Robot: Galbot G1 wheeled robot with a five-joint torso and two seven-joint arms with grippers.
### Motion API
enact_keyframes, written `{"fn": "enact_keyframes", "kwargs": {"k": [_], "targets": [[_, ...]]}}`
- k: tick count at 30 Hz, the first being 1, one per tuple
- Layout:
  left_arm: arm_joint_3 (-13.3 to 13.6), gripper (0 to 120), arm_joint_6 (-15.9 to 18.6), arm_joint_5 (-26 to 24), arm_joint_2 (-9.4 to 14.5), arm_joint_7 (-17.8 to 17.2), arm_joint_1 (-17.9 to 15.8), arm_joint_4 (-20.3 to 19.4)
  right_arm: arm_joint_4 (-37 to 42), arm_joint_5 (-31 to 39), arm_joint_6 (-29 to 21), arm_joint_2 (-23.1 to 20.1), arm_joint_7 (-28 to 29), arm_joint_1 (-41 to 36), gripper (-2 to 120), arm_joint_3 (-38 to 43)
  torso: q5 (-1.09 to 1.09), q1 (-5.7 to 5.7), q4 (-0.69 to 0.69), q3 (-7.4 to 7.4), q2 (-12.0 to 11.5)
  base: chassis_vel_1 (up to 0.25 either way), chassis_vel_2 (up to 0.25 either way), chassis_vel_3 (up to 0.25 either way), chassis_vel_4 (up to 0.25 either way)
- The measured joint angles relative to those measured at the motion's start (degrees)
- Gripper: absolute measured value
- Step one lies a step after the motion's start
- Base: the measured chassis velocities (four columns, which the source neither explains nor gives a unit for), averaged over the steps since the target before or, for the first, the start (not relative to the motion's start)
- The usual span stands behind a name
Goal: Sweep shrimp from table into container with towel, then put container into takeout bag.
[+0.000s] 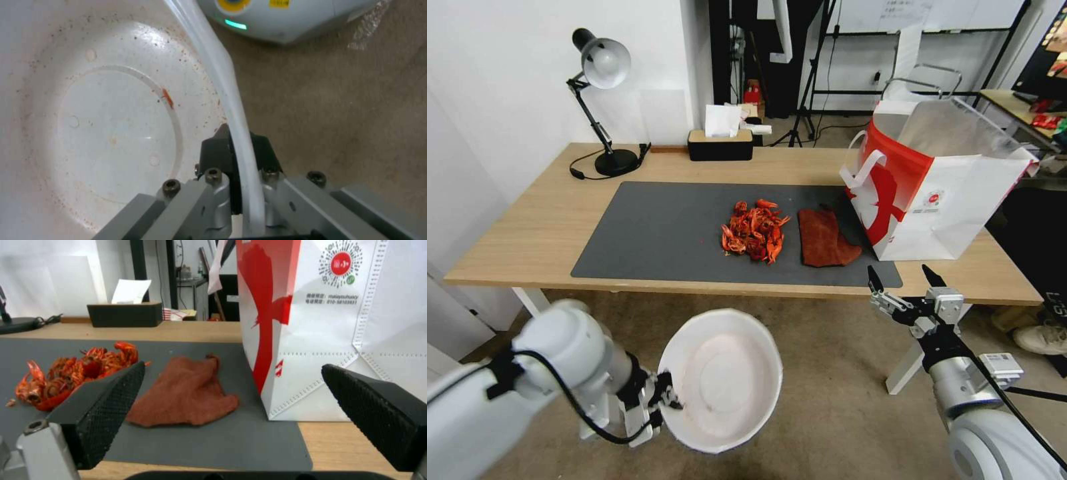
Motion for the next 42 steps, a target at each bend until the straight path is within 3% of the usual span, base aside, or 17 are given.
{"fn": "enact_keyframes", "kwargs": {"k": [5, 8, 17, 20, 24, 26, 32, 42], "targets": [[1.52, 0, 0.01, 1.54, -2.47, 0.73, -4.41, 5.42, 0.71, 0.12, 0.05, 0.06, -0.26, -0.48, 100, 0.03, 0.04, 0.00, -0.02, 0.00, 0.00, 0.000, 0.000, 0.000, 0.000], [3.67, 0, 1.07, 1.34, -3.81, 0.83, -9.22, 10.61, 1.04, 0.18, 0.32, 0.41, -0.53, -0.82, 100, -0.02, 0.04, 0.00, -0.02, 0.00, 0.00, 0.000, 0.000, 0.000, 0.000], [6.24, 0, 2.96, 0.96, -6.47, 1.83, -15.91, 16.60, 0.99, 1.84, 0.10, -0.06, 0.04, 0.13, 100, -0.98, 0.02, 0.00, -0.01, 0.00, 0.00, 0.000, 0.000, 0.000, 0.000], [9.36, 0, 3.88, 1.03, -7.05, 2.30, -18.77, 18.22, -0.53, 4.68, -0.45, -0.96, 1.85, 3.03, 100, -3.00, 0.04, 0.01, -0.02, 0.00, 0.00, 0.000, 0.000, 0.000, 0.000], [10.12, 0, 4.14, 1.00, -7.31, 2.33, -19.39, 18.47, -1.65, 5.52, -0.51, -1.71, 2.47, 4.89, 100, -3.83, 0.04, 0.01, -0.01, 0.00, 0.00, 0.000, 0.000, 0.000, 0.000], [11.13, 0, 4.46, 0.91, -8.06, 2.35, -20.32, 18.63, -5.69, 7.46, -0.16, -4.80, 3.80, 11.03, 100, -6.89, 0.04, 0.01, -0.01, 0.00, 0.00, 0.000, 0.000, 0.000, 0.000], [12.05, 0, 4.62, 1.44, -8.41, 2.31, -21.06, 18.37, -10.40, 7.94, -0.97, -7.97, 5.68, 18.81, 100, -12.05, 0.03, 0.01, 0.00, 0.00, 0.00, 0.000, 0.000, 0.000, 0.000], [12.46, 0, 4.26, 4.40, -10.28, 2.17, -22.32, 19.50, -22.27, 6.85, -11.18, -8.46, 14.85, 36.92, 100, -22.73, 0.03, 0.01, 0.00, 0.00, 0.00, 0.000, 0.000, 0.000, 0.000]]}}
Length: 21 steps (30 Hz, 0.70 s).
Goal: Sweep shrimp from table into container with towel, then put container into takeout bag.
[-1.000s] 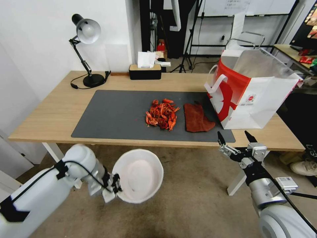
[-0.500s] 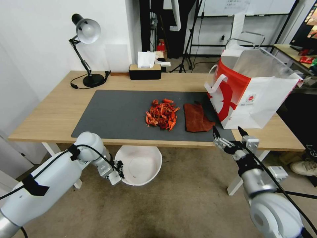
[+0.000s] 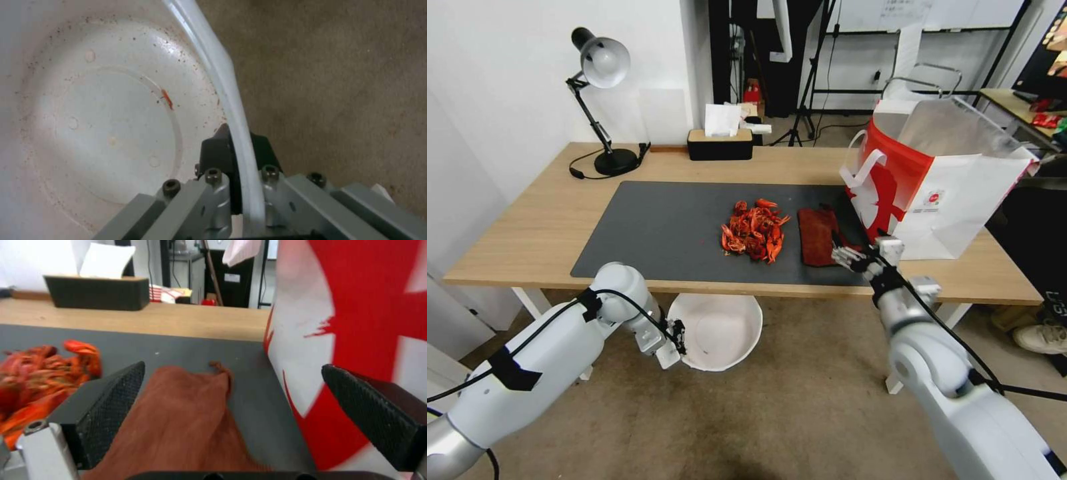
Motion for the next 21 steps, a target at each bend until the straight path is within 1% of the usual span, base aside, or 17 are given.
{"fn": "enact_keyframes", "kwargs": {"k": [1, 2, 4, 6, 7, 8, 11, 12, 15, 21], "targets": [[0.26, 0, -0.01, 0.00, 0.07, -0.01, -0.23, 0.08, -1.37, 0.13, -0.69, 0.29, 0.04, 1.56, 100, -0.88, -0.01, 0.00, 0.00, 0.00, 0.00, 0.000, 0.000, 0.000, 0.000], [0.26, 0, -0.01, 0.00, 0.07, -0.01, -0.23, 0.08, -1.37, 0.13, -0.69, 0.29, 0.04, 1.56, 100, -0.88, -0.01, 0.00, 0.00, 0.00, 0.00, 0.000, 0.000, 0.000, 0.000], [0.84, 0, -0.09, 0.01, 0.47, 0.00, -0.73, 0.35, -4.69, 0.62, -2.29, 1.81, 0.46, 5.20, 100, -3.66, 0.03, 0.00, -0.01, 0.00, 0.00, 0.000, 0.000, 0.000, 0.000], [0.94, 0, -0.12, -0.05, 0.62, 0.00, -0.76, 0.47, -5.65, 0.66, -2.96, 2.24, 0.95, 6.32, 100, -4.60, 0.02, 0.00, 0.00, 0.00, 0.00, 0.000, 0.000, 0.000, 0.000], [0.98, 0, -0.12, -0.19, 0.76, -0.02, -0.76, 0.68, -6.94, 0.71, -4.50, 2.88, 2.33, 8.16, 100, -6.29, 0.00, 0.00, 0.02, 0.00, 0.00, 0.000, 0.000, 0.000, 0.000], [0.98, 0, -0.12, -0.19, 0.76, -0.02, -0.76, 0.68, -6.94, 0.71, -4.50, 2.88, 2.33, 8.16, 100, -6.29, 0.00, 0.00, 0.02, 0.00, 0.00, 0.000, 0.000, 0.000, 0.000], [0.97, 0, -0.12, -0.35, 0.54, -0.08, -0.53, 1.13, -8.95, 1.37, -7.36, 3.42, 5.65, 11.02, 100, -9.27, -0.01, 0.00, 0.00, 0.00, 0.01, 0.000, 0.000, 0.000, 0.000], [0.97, 0, -0.12, -0.35, 0.54, -0.08, -0.53, 1.13, -8.95, 1.37, -7.36, 3.42, 5.65, 11.02, 100, -9.27, -0.01, 0.00, 0.00, 0.00, 0.01, 0.000, 0.000, 0.000, 0.000], [0.97, 0, -0.12, -0.37, 0.10, -0.10, -0.54, 1.44, -9.93, 1.79, -9.61, 3.79, 8.30, 12.62, 100, -11.03, 0.00, -0.01, -0.02, 0.00, 0.01, 0.000, 0.000, 0.000, 0.000], [0.97, 0, -0.25, -0.44, 0.29, -0.19, -0.40, 1.71, -10.44, 2.41, -11.76, 4.32, 10.31, 13.30, 100, -11.97, 0.01, -0.01, -0.01, -0.01, 0.01, 0.000, 0.000, 0.000, 0.000]]}}
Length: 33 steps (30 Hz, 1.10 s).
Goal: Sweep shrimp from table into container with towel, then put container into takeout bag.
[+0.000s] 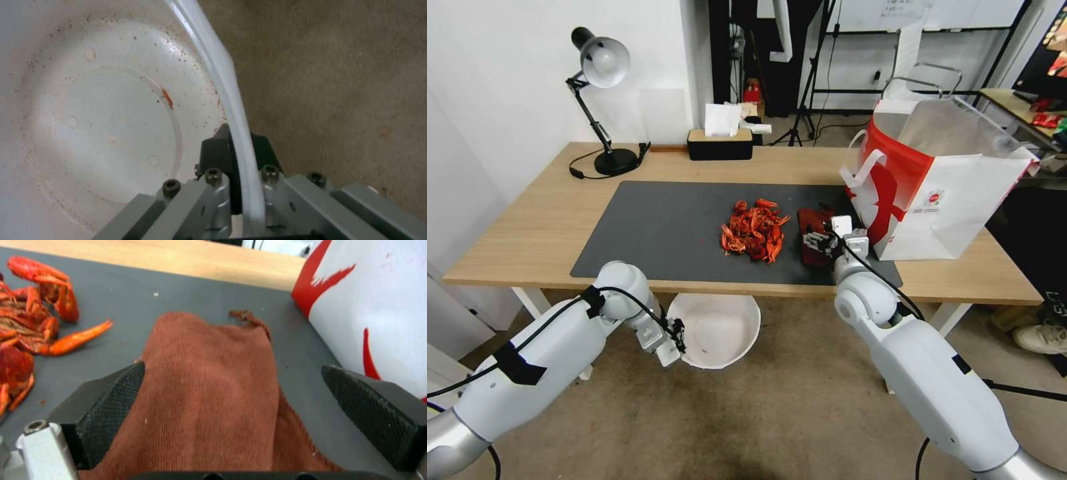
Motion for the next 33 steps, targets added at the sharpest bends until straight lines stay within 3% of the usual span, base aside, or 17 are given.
{"fn": "enact_keyframes", "kwargs": {"k": [10, 13, 27, 33], "targets": [[-0.15, 0, -0.38, -0.35, 0.25, -0.41, 0.17, 0.38, -0.96, 2.69, -0.88, 0.85, 2.36, 0.16, 100, -0.77, 0.00, 0.00, 0.00, 0.00, 0.00, 0.000, 0.000, 0.000, 0.000], [-0.06, 0, -0.42, -0.65, 0.34, -0.44, 0.18, 0.23, -1.07, 4.07, -0.88, 0.97, 3.12, 0.21, 93, -0.81, 0.00, 0.00, 0.00, 0.00, 0.00, 0.000, 0.000, 0.000, 0.000], [-0.08, 0, -1.31, -1.68, 2.85, -1.46, 0.56, -0.29, -0.87, 6.84, 0.03, 1.64, 4.54, -0.10, 43, -0.75, 0.01, 0.00, 0.01, 0.00, 0.00, 0.000, 0.000, 0.000, 0.000], [-0.16, 0, -1.46, -1.84, 2.41, -1.67, 0.63, -0.30, -0.69, 7.69, 0.03, 1.53, 5.12, -0.24, 22, -0.76, -0.01, -0.01, 0.00, 0.00, 0.00, 0.000, 0.000, 0.000, 0.000]]}}
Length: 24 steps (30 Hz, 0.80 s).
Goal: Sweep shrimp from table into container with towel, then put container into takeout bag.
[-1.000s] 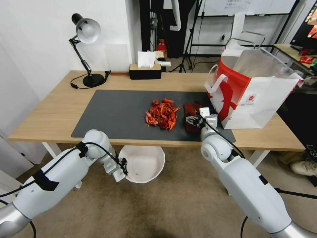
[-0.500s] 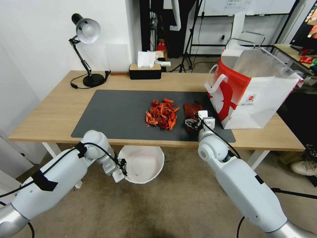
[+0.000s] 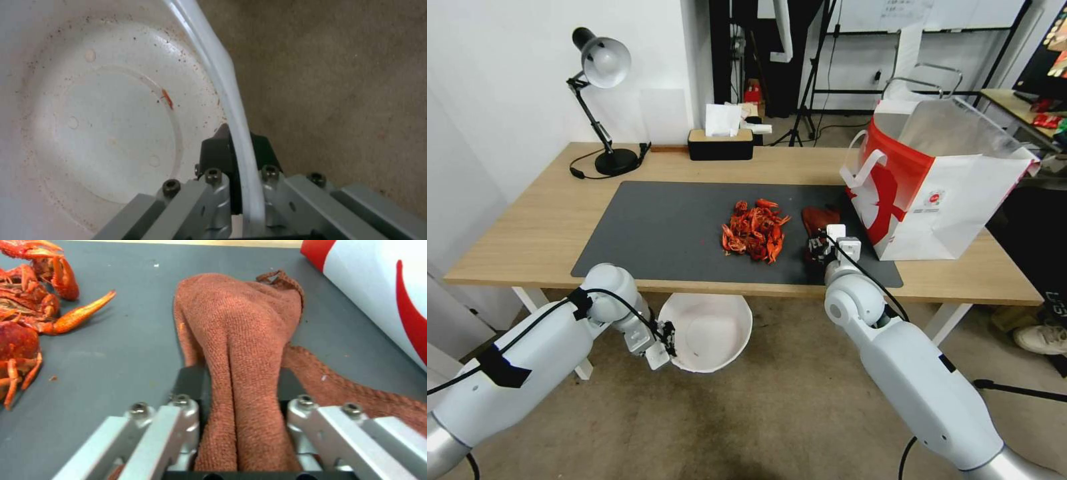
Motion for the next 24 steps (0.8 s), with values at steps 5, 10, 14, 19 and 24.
{"fn": "enact_keyframes", "kwargs": {"k": [5, 10, 14, 19, 24], "targets": [[0.12, 0, -0.02, 0.00, -0.50, -0.60, -0.15, 0.13, 0.26, 0.45, 1.31, -0.37, -1.73, 0.31, 9, -0.18, 0.02, 0.00, -0.02, 0.01, 0.00, 0.000, 0.000, 0.000, 0.000], [0.21, 0, -0.02, 0.07, -0.77, -1.31, -0.16, 0.37, 0.57, -0.80, 6.16, -0.69, -6.64, 1.24, 9, -0.53, 0.01, 0.00, 0.00, 0.00, 0.00, 0.000, 0.000, 0.000, 0.000], [0.28, 0, 0.03, 0.20, -1.15, -1.44, -0.16, 0.47, -0.37, -4.22, 11.04, -2.23, -13.17, 3.68, 9, -1.62, 0.01, 0.00, 0.01, 0.00, 0.00, 0.000, 0.000, 0.000, 0.000], [0.36, 0, 0.12, 0.49, -1.66, -1.71, -0.23, 0.46, -3.89, -10.06, 15.74, -5.04, -22.38, 7.85, 9, -3.44, 0.01, 0.01, 0.01, 0.00, -0.01, 0.000, 0.000, 0.000, 0.000], [0.89, 0, -0.11, 1.04, -1.63, -2.77, -0.94, 0.03, -11.45, -13.06, 20.71, -8.49, -33.27, 14.86, 9, -6.98, 0.02, 0.01, -0.01, 0.01, 0.00, 0.000, 0.000, 0.000, 0.000]]}}
